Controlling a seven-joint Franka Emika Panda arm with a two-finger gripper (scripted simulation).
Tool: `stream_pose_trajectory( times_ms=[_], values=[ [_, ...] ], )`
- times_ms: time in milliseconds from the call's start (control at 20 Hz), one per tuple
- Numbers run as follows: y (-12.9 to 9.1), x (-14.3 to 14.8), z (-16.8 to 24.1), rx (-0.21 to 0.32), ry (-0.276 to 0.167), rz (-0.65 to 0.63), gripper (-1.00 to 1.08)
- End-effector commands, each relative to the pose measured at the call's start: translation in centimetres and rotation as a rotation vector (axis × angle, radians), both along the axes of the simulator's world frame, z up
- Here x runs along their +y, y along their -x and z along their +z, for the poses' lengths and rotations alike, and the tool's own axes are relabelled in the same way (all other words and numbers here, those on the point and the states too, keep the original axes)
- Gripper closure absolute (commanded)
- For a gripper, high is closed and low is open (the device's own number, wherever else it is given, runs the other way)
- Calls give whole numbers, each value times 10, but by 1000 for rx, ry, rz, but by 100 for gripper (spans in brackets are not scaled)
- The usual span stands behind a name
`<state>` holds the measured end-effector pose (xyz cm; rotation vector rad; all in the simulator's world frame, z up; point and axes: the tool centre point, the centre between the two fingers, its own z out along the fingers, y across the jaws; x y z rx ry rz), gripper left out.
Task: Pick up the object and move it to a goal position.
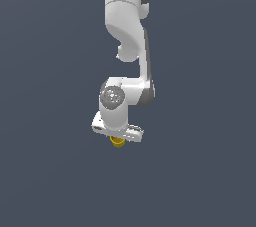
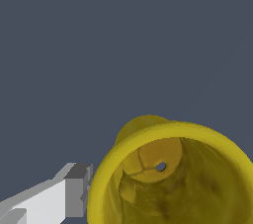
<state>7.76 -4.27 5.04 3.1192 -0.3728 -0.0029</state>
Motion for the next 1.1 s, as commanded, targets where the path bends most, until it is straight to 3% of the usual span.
stream_pose_trajectory(
  times_ms=[0, 150, 200, 1050],
  values=[
    [-1, 0, -5, -2, 0, 0, -92],
    [-2, 0, -4, -2, 0, 0, -92],
    [-2, 0, -4, -2, 0, 0, 108],
    [0, 1, 9, -1, 0, 0, 108]
  ],
)
